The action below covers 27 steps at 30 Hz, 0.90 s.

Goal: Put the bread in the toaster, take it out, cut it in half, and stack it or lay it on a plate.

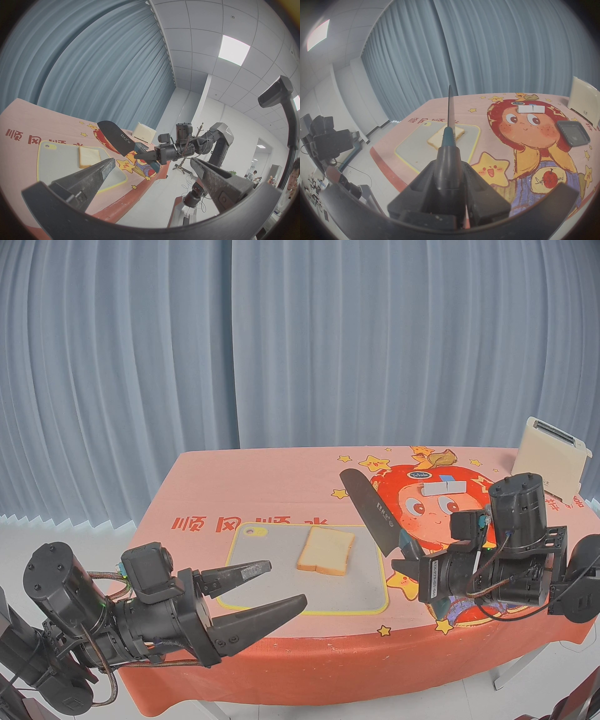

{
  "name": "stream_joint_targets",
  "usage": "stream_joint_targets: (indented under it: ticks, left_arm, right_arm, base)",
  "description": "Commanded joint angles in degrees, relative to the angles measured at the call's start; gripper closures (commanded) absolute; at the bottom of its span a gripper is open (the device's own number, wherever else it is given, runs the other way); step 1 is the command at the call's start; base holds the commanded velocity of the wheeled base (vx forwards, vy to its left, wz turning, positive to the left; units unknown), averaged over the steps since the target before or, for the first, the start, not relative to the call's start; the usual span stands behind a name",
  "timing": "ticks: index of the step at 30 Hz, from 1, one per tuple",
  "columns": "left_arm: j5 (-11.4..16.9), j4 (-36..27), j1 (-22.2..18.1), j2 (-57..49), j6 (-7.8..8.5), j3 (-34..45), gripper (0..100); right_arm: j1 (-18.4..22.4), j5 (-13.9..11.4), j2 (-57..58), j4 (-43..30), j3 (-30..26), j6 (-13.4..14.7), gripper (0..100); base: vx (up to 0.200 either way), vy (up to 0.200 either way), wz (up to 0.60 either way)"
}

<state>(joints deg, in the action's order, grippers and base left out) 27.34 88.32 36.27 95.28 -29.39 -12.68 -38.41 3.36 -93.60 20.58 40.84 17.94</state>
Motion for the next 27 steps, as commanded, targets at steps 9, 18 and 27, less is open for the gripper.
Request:
stream_joint_targets:
  ticks: [9,18,27]
  left_arm:
    - [-0.01,0.10,0.38,1.49,1.09,0.73,0]
    - [0.08,0.01,0.47,1.66,1.71,0.73,0]
    - [-0.89,0.10,0.38,3.07,1.62,0.02,0]
  right_arm:
    - [3.70,-0.02,-4.22,0.08,0.38,0.07,100]
    - [4.31,-0.11,-6.24,-0.01,0.56,0.16,100]
    - [3.96,-0.11,-6.60,-0.01,0.12,0.25,100]
  base:
    - [0.000,0.000,0.00]
    - [0.000,0.000,0.00]
    - [0.000,0.000,0.00]
